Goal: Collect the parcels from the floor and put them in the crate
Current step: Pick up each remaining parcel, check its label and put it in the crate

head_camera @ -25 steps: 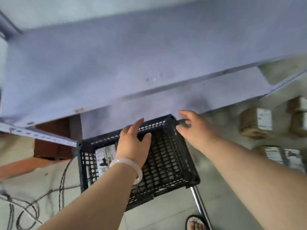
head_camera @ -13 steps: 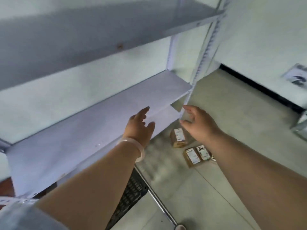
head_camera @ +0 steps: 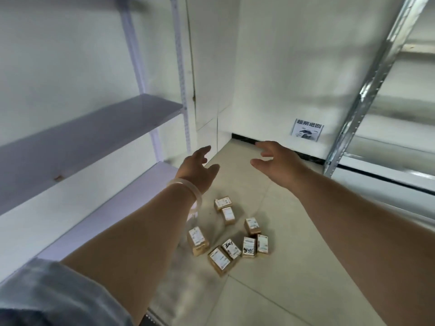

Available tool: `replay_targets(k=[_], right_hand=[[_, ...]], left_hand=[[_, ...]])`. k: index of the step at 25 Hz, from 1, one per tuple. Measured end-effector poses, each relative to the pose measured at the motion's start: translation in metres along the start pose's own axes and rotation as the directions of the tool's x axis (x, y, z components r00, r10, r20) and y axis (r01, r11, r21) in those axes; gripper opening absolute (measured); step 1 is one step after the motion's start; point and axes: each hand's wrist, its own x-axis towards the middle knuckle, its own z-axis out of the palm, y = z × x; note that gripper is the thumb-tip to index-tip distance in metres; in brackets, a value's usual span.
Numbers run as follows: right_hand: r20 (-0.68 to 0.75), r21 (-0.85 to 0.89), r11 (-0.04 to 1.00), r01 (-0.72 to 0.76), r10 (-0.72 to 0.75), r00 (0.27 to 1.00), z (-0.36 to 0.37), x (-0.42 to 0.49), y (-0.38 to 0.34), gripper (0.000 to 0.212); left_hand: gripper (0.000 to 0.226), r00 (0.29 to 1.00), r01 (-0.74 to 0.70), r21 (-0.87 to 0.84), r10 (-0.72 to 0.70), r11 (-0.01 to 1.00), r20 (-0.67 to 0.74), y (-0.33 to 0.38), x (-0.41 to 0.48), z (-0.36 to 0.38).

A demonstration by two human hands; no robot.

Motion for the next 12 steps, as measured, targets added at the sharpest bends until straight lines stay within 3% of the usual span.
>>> replay_targets(k=[6, 12], right_hand=[[-0.090, -0.031, 0.999, -0.039, 0.036, 0.995, -0.104, 0.003, 0.067, 0.055], [-0.103, -0.048, 0.996, -0.080, 0.075, 0.992, -0.139, 0.012, 0.128, 0.059]], left_hand=[[0.054, 0.997, -0.071, 0.002, 0.071, 0.997, 0.003, 0.083, 0.020, 0.084], [0.054, 0.990, -0.116, 0.069, 0.110, 0.991, 0.094, 0.105, 0.039, 0.151]])
